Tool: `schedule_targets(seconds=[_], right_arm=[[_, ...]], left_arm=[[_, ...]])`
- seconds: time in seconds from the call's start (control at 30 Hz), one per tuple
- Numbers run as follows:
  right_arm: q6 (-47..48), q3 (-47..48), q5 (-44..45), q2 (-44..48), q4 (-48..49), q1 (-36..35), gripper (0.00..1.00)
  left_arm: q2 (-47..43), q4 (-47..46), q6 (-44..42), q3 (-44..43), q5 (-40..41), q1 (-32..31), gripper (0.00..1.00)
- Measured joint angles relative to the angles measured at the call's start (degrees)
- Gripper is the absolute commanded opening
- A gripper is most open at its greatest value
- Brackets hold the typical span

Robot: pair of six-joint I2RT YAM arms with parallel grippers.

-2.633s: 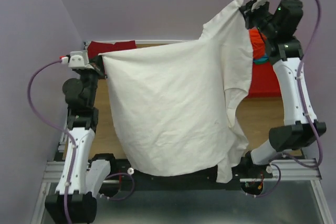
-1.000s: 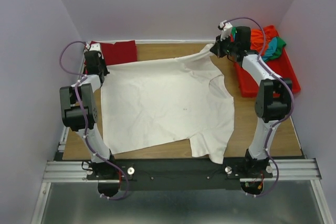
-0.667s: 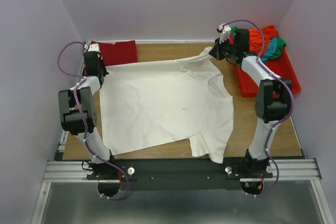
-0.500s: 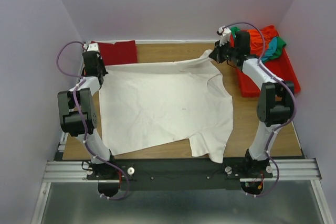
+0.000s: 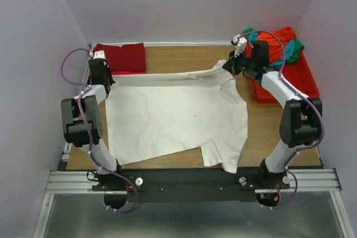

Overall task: Fold and stack the t-shirts
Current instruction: Fold the tshirt

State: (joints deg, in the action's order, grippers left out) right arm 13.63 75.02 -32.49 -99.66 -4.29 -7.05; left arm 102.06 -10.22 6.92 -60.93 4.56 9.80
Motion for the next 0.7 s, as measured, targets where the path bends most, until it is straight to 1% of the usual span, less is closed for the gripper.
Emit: schedule_targets(seconds=[0.23, 0.47, 0.7], right_arm=[[0.4, -3.6, 0.0, 0.7, 0.0, -0.5, 0.01], [0.3, -4.5, 0.0, 1.2, 0.0, -0.9, 0.01], [0.3, -6.6, 0.0, 3.8, 0.0, -0.9, 0.01]], left_arm=[[-2.2, -0.1, 0.2, 2.0, 0.4, 0.0, 0.0], [-3.5, -0.3, 0.2, 2.9, 0.6, 0.0, 0.0], [-5.9, -0.3, 0.4, 5.4, 1.2, 0.0, 0.0]])
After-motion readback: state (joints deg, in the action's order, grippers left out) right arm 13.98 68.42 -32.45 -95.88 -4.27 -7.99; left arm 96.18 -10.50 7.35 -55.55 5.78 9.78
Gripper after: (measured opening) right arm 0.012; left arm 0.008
